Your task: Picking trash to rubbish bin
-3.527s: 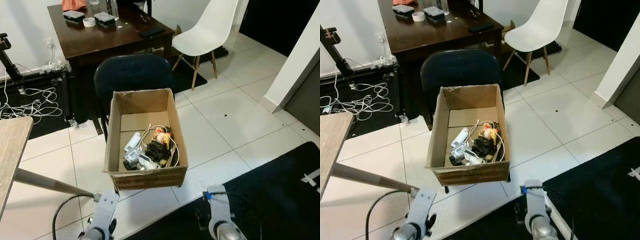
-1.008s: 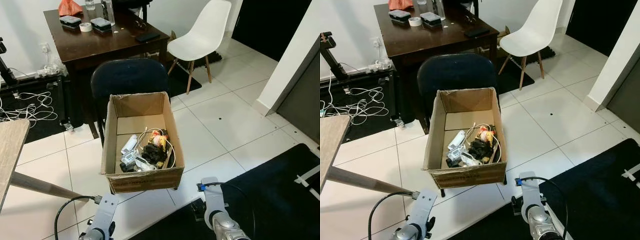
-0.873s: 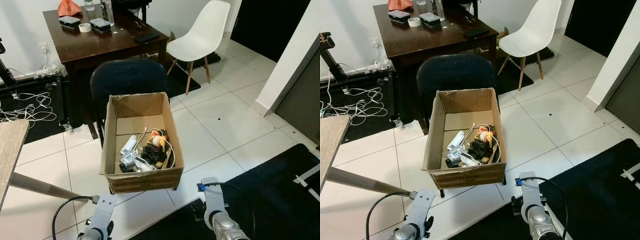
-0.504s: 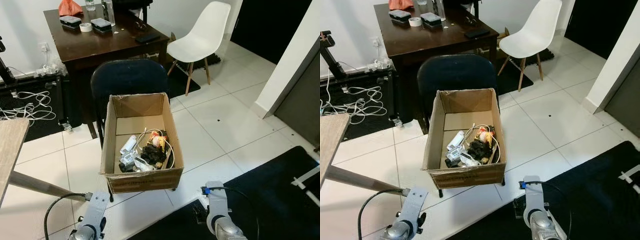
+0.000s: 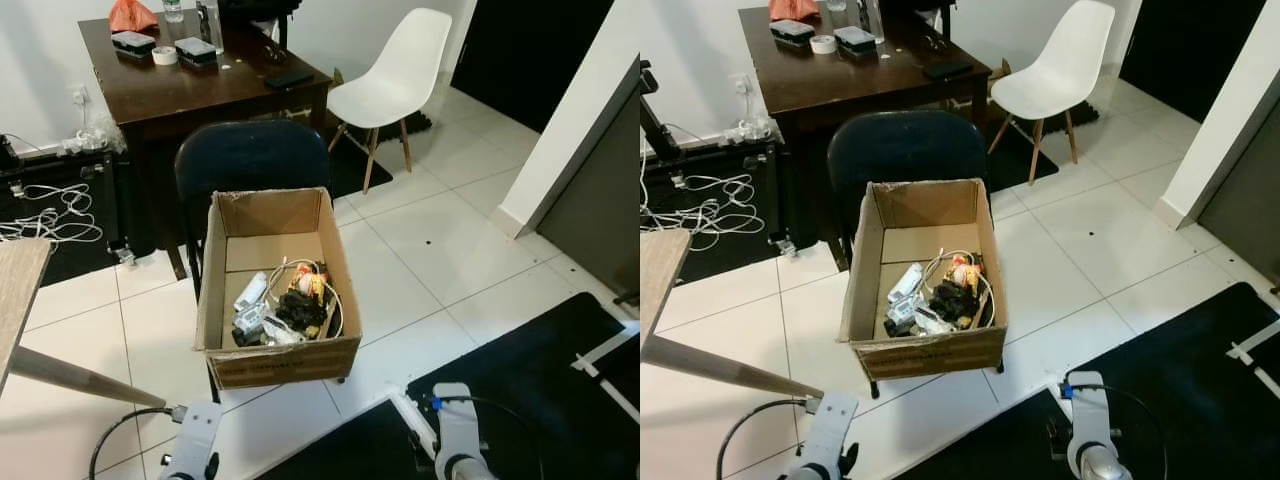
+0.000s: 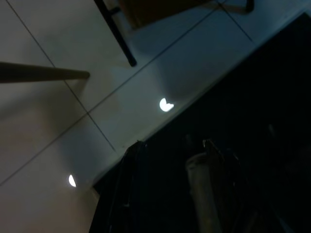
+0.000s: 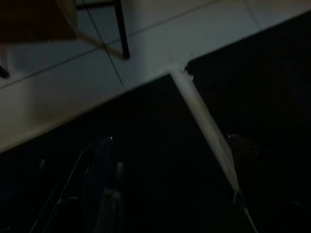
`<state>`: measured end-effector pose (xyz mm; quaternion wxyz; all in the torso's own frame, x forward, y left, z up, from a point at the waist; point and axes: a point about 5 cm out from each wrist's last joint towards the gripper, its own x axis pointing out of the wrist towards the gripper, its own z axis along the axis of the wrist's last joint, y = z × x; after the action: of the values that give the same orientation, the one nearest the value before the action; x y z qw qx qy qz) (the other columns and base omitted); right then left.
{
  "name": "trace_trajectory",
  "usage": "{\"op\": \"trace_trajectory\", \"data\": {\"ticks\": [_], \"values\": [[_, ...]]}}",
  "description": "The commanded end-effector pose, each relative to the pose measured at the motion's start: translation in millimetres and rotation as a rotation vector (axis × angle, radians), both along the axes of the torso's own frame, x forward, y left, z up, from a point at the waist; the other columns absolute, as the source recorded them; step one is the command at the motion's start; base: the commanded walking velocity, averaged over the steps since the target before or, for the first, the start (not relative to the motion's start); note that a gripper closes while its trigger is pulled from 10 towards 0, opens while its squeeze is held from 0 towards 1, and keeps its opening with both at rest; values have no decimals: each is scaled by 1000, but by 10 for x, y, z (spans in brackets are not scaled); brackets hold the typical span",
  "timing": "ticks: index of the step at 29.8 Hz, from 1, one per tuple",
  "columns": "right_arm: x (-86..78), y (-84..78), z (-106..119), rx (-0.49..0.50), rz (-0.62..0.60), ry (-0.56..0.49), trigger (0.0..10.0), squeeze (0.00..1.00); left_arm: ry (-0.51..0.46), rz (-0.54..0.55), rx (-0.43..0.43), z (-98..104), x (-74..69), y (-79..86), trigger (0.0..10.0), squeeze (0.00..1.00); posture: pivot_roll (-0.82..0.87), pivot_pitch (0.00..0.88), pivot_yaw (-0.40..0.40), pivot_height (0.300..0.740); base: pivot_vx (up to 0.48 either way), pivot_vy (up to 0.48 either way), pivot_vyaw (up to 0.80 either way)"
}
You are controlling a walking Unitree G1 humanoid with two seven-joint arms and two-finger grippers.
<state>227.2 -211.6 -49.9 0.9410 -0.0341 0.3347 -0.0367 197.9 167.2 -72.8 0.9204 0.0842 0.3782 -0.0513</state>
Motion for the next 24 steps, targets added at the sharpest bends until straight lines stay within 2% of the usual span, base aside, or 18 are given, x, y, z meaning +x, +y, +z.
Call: {"op": "trace_trajectory", "data": {"ticks": [1, 5, 7, 12, 15, 17, 23, 24], "values": [[36, -56, 31, -3, -16, -2, 10000, 0, 9, 9, -5, -2, 21, -60, 10000, 0, 12, 72, -34, 740, 0, 0, 0], [67, -35, 34, -8, -9, 17, 10000, 0, 13, -10, 5, 34, 116, -122, 10000, 0, 20, 52, -36, 740, 0, 0, 0], [67, -35, 34, -8, -9, 17, 10000, 0, 13, -10, 5, 34, 116, -122, 10000, 0, 20, 52, -36, 740, 0, 0, 0], [87, 34, 26, 10, -21, 24, 10000, 0, -12, -33, 28, 109, 249, -114, 10000, 0, 94, 39, -25, 740, 0, 0, 0], [96, 54, 27, 12, -23, 23, 10000, 0, -15, -42, 33, 117, 259, -99, 10000, 0, 98, 31, -19, 740, 0, 0, 0], [99, 136, 14, 20, -15, 26, 10000, 0, -7, -34, 52, 115, 252, -5, 10000, 0, 89, 27, -11, 740, 0, 0, 0], [85, 163, 0, 24, -18, 30, 10000, 0, 14, -27, 58, 94, 217, 48, 10000, 0, 78, 28, 9, 740, 0, 0, 0], [77, 147, -4, 21, -37, 31, 10000, 0, 24, -30, 58, 79, 196, 41, 10000, 0, 65, 33, 31, 740, 0, 0, 0]]}}
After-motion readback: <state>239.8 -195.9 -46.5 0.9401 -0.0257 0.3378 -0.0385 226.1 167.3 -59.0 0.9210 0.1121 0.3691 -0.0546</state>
